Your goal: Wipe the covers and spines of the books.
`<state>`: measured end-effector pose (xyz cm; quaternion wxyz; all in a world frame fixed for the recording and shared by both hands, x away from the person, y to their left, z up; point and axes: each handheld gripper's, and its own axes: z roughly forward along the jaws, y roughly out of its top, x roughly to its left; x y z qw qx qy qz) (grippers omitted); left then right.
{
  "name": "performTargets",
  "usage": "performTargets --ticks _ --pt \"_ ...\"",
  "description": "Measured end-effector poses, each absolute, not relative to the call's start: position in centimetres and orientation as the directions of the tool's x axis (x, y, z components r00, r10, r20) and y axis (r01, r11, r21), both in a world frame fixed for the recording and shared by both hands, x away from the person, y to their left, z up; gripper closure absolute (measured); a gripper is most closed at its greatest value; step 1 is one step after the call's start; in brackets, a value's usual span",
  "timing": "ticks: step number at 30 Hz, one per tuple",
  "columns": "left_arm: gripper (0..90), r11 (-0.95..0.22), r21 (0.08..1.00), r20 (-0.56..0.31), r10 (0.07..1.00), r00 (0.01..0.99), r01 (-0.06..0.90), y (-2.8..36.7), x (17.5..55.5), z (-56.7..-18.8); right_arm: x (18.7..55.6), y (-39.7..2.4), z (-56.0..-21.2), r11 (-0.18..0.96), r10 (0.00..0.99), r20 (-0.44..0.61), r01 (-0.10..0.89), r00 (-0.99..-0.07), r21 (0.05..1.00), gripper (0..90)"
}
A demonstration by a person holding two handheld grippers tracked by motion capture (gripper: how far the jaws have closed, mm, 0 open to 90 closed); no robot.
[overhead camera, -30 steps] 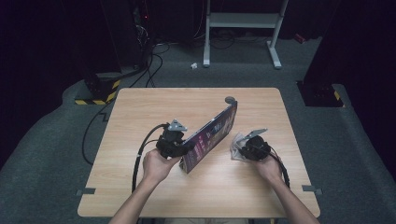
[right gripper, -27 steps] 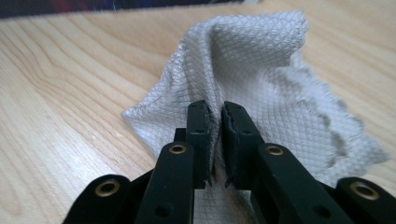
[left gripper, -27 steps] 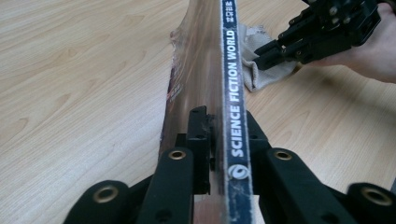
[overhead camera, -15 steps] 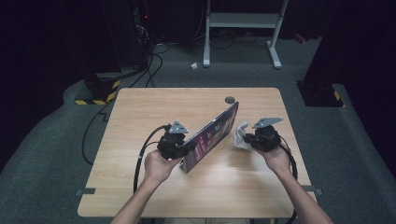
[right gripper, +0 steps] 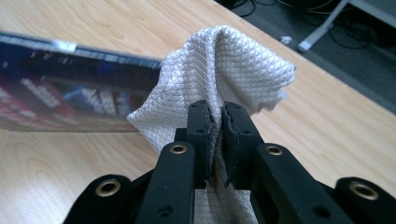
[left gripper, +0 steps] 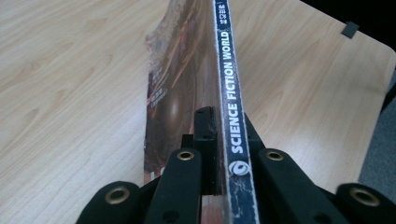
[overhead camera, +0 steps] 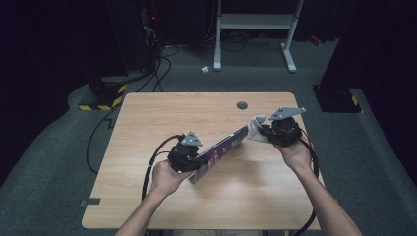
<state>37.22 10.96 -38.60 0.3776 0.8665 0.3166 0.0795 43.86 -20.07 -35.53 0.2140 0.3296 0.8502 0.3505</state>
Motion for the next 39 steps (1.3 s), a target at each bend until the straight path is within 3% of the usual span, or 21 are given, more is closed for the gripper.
performTargets --ticks 8,22,29,39 --pt "84.0 -0.538 0.697 -0.102 0.579 0.809 0.473 10.1 37.0 -38.9 44.2 -19.4 -34.5 0.561 0.712 -0.163 0.414 -0.683 0.717 80.4" --pt "84.1 -0.57 0.689 -0.057 0.573 0.818 0.448 9.5 36.7 -39.0 41.7 -13.6 -34.5 0.679 0.53 -0.213 0.261 -0.821 0.686 80.5" --pt "84.1 -0.567 0.689 -0.059 0.576 0.815 0.45 9.1 36.7 -39.1 42.4 -14.8 -35.0 0.639 0.583 -0.157 0.33 -0.797 0.695 80.8" --pt "84.1 -0.565 0.683 -0.064 0.585 0.809 0.463 8.5 37.0 -39.4 38.5 -10.3 -35.2 0.653 0.451 -0.179 0.186 -0.874 0.734 81.3"
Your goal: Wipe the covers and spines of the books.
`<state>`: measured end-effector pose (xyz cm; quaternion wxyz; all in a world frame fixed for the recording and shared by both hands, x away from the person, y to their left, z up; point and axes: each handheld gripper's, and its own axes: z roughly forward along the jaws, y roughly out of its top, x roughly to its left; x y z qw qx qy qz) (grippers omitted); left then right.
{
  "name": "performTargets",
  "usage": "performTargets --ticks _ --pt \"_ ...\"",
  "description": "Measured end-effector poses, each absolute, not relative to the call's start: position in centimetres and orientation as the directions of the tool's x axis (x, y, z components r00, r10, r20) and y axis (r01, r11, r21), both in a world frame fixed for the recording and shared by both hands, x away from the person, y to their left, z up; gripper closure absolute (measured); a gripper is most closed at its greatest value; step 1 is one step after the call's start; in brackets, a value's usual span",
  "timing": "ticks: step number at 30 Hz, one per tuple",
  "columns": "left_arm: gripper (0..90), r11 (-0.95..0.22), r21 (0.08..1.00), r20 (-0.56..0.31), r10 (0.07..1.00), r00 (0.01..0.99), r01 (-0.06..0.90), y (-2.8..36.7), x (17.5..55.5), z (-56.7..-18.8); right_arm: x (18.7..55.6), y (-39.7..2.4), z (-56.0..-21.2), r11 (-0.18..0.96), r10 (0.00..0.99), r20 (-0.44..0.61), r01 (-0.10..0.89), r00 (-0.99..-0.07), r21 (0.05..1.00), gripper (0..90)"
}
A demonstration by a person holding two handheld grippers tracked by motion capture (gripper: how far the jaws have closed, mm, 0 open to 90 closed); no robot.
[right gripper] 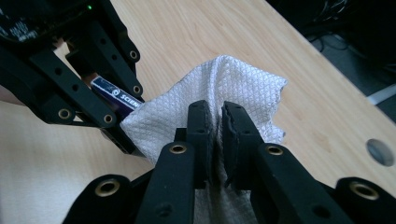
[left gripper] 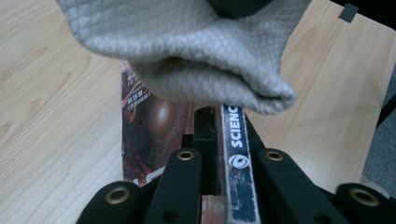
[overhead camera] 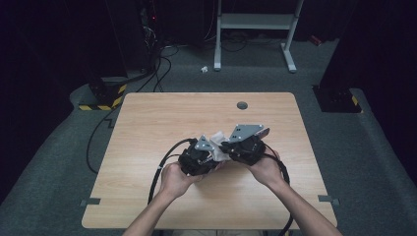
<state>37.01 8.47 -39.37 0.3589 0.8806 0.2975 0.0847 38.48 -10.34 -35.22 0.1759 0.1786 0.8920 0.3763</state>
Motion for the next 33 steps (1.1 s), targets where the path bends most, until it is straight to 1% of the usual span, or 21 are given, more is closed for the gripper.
performTargets --ticks 3,4,5,8,10,11,13,18,20,21,22,24,25,30,31,33 --pt "84.1 -0.571 0.68 -0.057 0.585 0.809 0.461 8.6 36.9 -39.3 39.0 -10.8 -35.3 0.648 0.463 -0.171 0.201 -0.87 0.735 81.5" --pt "84.1 -0.568 0.681 -0.058 0.587 0.807 0.462 8.7 36.9 -39.3 39.3 -11.2 -35.5 0.66 0.479 -0.197 0.203 -0.856 0.724 81.5" --pt "84.2 -0.566 0.682 -0.06 0.587 0.807 0.463 8.8 36.9 -39.3 39.6 -11.7 -35.6 0.664 0.501 -0.21 0.217 -0.84 0.716 81.5" --pt "84.1 -0.564 0.681 -0.065 0.588 0.806 0.467 8.9 36.9 -39.3 41.0 -13.6 -36.2 0.645 0.569 -0.198 0.285 -0.798 0.709 81.6" --pt "84.1 -0.563 0.68 -0.07 0.588 0.806 0.469 8.7 37.0 -39.4 41.5 -14.3 -36.5 0.625 0.596 -0.174 0.317 -0.784 0.713 81.7" --pt "84.1 -0.567 0.678 -0.068 0.585 0.808 0.468 8.7 37.1 -39.4 41.3 -14.3 -36.6 0.626 0.599 -0.182 0.315 -0.779 0.713 81.7" --pt "84.1 -0.561 0.681 -0.075 0.586 0.807 0.471 8.5 37.2 -39.5 40.8 -13.8 -36.6 0.63 0.586 -0.188 0.298 -0.788 0.717 81.7" --pt "84.1 -0.564 0.679 -0.071 0.587 0.807 0.47 8.3 37.2 -39.6 39.0 -11.6 -36.4 0.642 0.51 -0.194 0.22 -0.838 0.734 81.7" --pt "84.1 -0.563 0.681 -0.071 0.587 0.807 0.469 8.4 37.1 -39.6 38.9 -11.4 -36.4 0.648 0.501 -0.204 0.209 -0.841 0.733 81.7" --pt "84.1 -0.561 0.681 -0.071 0.588 0.806 0.47 8.4 37.1 -39.6 39.0 -11.6 -36.5 0.638 0.501 -0.191 0.211 -0.844 0.74 81.7" --pt "84.1 -0.562 0.679 -0.071 0.589 0.805 0.472 8.5 37.0 -39.6 39.3 -11.9 -36.5 0.633 0.508 -0.177 0.225 -0.843 0.741 81.8" --pt "84.1 -0.563 0.679 -0.07 0.589 0.805 0.471 8.6 36.9 -39.6 40.0 -12.9 -37.0 0.638 0.541 -0.195 0.249 -0.818 0.728 81.8" --pt "84.2 -0.562 0.68 -0.07 0.589 0.805 0.471 8.7 36.9 -39.7 40.3 -13.5 -37.2 0.634 0.557 -0.187 0.269 -0.809 0.725 81.8" --pt "84.1 -0.562 0.677 -0.081 0.584 0.807 0.475 8.7 37.1 -39.9 42.9 -17.1 -38.8 0.58 0.673 -0.134 0.406 -0.728 0.706 81.9" --pt "84.1 -0.559 0.678 -0.085 0.586 0.806 0.478 8.6 37.1 -39.9 43.1 -17.4 -39.0 0.567 0.682 -0.116 0.422 -0.722 0.708 81.9" --pt "84.1 -0.563 0.675 -0.089 0.581 0.809 0.478 8.5 37.2 -40.0 42.8 -17.3 -39.3 0.567 0.683 -0.121 0.418 -0.721 0.71 82.0"
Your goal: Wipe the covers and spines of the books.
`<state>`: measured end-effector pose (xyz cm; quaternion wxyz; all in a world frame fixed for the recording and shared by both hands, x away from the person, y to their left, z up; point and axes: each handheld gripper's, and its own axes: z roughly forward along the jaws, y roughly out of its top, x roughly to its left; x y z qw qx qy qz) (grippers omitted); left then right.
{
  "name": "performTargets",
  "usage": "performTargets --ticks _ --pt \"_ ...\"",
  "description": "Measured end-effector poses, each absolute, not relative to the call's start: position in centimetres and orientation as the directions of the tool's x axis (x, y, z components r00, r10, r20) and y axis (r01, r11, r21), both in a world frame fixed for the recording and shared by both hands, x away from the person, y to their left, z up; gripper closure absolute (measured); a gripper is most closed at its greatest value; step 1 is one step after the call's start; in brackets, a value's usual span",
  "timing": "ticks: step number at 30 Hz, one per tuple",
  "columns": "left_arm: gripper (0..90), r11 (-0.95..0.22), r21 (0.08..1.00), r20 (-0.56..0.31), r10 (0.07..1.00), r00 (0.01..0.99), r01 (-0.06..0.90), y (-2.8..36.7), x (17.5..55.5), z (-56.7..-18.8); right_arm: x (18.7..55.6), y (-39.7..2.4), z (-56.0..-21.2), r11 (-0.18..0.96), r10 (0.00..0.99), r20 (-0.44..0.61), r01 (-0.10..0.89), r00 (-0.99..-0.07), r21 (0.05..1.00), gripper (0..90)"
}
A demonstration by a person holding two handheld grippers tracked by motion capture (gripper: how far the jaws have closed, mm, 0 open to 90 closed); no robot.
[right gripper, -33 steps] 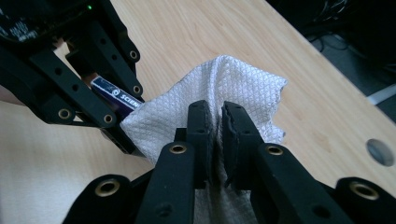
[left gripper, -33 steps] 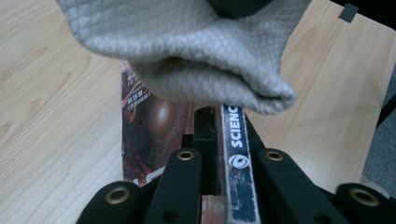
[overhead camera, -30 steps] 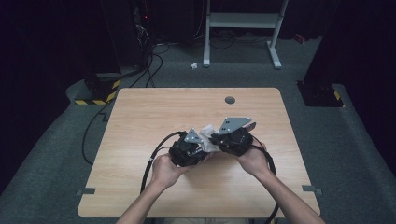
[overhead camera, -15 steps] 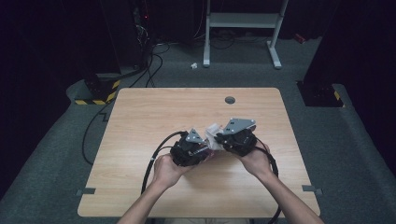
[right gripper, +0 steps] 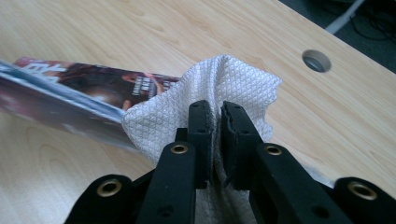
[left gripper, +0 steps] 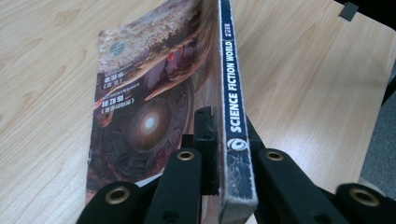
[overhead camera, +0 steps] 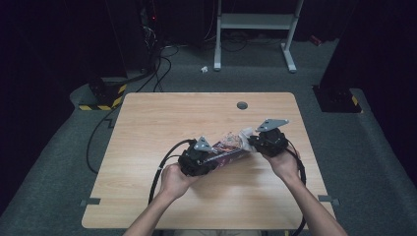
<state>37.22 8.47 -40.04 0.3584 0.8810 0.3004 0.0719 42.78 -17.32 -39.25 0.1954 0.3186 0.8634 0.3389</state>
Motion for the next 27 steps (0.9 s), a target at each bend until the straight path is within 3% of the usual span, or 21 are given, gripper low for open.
performTargets --ticks 5,10,21,27 --pt "84.1 -0.556 0.678 -0.095 0.581 0.808 0.48 8.0 37.2 -40.2 40.8 -15.3 -38.7 0.579 0.604 -0.106 0.343 -0.79 0.74 82.0" --pt "84.1 -0.561 0.682 -0.078 0.583 0.809 0.47 8.3 37.1 -40.0 39.4 -14.0 -38.1 0.61 0.548 -0.154 0.267 -0.822 0.746 82.0" --pt "84.1 -0.556 0.685 -0.084 0.582 0.809 0.471 8.6 37.0 -40.1 43.1 -19.3 -40.3 0.534 0.707 -0.084 0.453 -0.702 0.715 82.0" --pt "84.1 -0.558 0.683 -0.084 0.581 0.809 0.472 8.1 37.2 -40.2 41.7 -17.6 -39.8 0.54 0.658 -0.077 0.399 -0.749 0.741 82.1"
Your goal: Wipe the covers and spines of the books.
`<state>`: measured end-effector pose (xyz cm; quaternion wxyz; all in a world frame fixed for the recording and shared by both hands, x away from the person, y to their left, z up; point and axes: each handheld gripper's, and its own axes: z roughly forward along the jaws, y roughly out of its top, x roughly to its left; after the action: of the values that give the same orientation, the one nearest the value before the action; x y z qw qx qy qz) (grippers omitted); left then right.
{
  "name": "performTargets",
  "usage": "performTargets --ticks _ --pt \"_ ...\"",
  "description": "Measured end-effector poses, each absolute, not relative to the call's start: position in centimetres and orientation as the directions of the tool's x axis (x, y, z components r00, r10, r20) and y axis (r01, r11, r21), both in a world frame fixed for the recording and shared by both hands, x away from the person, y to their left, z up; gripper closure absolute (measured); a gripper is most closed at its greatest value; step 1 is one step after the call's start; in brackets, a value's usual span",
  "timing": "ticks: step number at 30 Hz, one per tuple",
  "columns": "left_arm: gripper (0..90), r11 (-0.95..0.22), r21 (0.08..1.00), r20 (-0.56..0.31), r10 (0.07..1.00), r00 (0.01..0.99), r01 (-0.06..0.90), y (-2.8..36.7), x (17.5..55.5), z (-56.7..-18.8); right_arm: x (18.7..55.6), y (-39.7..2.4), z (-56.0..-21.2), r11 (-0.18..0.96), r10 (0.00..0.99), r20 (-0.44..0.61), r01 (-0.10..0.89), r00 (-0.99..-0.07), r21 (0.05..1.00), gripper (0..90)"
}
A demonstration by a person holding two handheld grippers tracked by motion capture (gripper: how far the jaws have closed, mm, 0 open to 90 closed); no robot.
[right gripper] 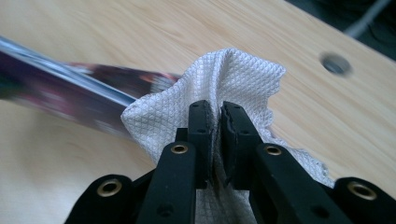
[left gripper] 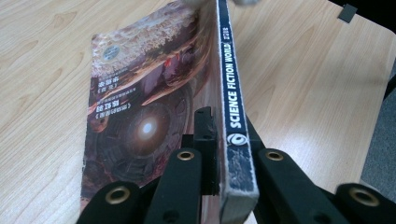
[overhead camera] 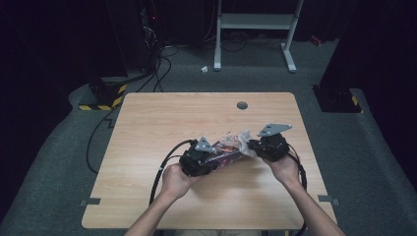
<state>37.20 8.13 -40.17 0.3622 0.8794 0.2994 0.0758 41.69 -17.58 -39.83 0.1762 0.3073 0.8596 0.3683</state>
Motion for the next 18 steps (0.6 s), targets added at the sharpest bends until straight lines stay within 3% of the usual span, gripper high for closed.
performTargets --ticks 10,18 --pt "84.1 -0.559 0.677 -0.082 0.589 0.804 0.479 7.9 37.4 -40.3 37.9 -11.5 -37.7 0.561 0.5 -0.086 0.246 -0.862 0.791 82.0" --pt "84.1 -0.56 0.676 -0.081 0.59 0.803 0.479 8.0 37.4 -40.3 38.2 -12.4 -38.2 0.582 0.534 -0.127 0.254 -0.836 0.772 82.0"
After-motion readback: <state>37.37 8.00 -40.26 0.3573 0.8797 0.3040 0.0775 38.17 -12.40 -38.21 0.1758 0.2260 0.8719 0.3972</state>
